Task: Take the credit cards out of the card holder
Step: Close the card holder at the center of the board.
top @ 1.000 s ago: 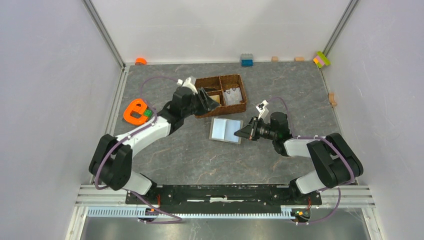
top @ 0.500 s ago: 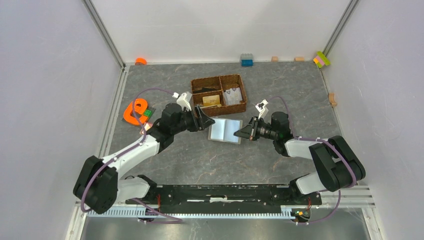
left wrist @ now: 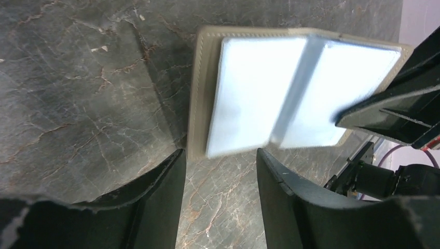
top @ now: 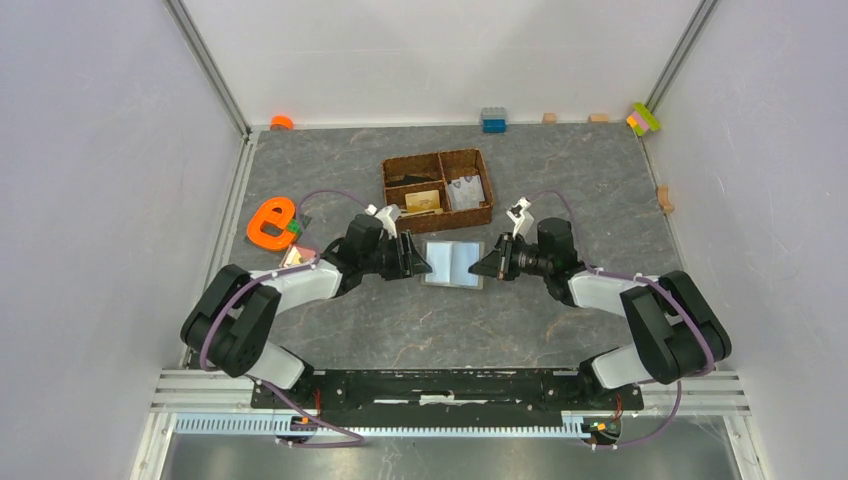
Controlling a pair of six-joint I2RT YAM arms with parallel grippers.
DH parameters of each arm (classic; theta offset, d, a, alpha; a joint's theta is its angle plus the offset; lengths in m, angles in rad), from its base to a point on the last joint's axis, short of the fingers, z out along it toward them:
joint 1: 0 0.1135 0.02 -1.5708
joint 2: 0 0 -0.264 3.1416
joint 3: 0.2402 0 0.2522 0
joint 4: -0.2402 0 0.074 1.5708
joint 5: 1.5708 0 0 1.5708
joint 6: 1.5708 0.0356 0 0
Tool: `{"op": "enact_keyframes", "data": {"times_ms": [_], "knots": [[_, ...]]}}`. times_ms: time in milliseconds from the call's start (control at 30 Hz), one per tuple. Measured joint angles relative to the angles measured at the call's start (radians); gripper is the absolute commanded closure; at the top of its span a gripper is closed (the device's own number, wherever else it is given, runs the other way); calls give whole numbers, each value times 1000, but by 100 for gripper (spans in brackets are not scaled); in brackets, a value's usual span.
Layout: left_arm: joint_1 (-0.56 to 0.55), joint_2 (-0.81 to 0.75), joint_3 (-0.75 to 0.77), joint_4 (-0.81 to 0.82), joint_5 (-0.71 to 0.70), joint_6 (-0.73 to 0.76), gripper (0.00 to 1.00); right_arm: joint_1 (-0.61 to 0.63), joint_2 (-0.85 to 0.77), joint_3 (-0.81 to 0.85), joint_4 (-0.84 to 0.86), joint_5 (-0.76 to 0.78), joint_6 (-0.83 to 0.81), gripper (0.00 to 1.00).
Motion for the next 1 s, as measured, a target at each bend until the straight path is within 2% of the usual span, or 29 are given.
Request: {"op": "enact_keyframes", "data": {"times_ms": [67,200,300,400,567,800,933,1000], "knots": [[0,10,3,3,10,0,45,6,-5,23,-57,34,-34,84],[-1,56,28,13,34,0,55,21,-19,44,-133,79,-82,65],[-8,109,50,13,37,0,61,34,-19,52,-168,93,-103,59],[-26,179,83,5,35,1,66,46,-19,62,-195,98,-117,58],[-43,237,132,9,53,0,70,64,-18,68,-189,91,-122,59],[-63,249,143,10,53,0,70,131,42,102,-157,89,-139,52],[-82,264,159,13,53,0,70,155,106,147,-168,108,-163,30],[-86,265,159,13,53,0,70,157,130,159,-185,123,-172,29]]}}
